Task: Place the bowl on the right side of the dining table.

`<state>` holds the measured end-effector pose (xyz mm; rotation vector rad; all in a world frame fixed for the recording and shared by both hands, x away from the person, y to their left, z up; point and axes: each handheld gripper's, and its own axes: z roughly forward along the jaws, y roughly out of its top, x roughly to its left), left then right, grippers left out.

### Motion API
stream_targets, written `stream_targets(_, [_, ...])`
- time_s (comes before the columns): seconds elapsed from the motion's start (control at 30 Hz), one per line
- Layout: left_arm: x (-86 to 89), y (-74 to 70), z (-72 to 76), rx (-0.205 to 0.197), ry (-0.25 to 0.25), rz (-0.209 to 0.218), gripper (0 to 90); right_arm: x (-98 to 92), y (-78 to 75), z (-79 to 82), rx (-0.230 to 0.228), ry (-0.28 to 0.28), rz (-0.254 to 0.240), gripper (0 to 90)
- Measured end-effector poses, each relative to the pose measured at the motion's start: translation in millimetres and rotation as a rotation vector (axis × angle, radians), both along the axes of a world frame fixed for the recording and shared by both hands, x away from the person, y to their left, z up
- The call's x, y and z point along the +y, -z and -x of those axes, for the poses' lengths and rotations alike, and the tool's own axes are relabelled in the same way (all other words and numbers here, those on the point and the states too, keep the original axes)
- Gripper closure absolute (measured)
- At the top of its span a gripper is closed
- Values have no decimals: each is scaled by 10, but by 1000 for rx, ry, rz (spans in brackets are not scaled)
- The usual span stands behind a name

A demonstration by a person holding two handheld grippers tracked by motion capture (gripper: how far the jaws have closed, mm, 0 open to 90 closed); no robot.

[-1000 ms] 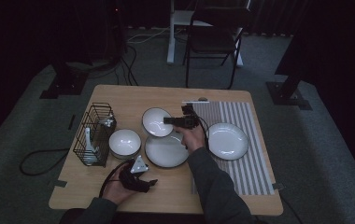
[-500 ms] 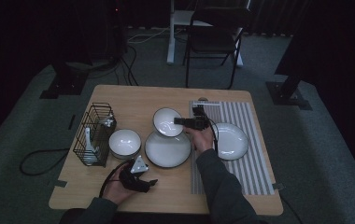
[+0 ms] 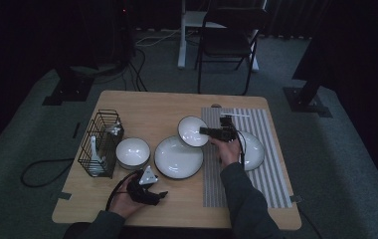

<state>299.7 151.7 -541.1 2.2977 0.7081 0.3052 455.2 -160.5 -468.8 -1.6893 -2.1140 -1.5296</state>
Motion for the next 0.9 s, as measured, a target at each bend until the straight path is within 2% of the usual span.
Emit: stream_targets(0.9, [-4,4,-2,-2,0,4,273,-843,166,165,20,169,17,818])
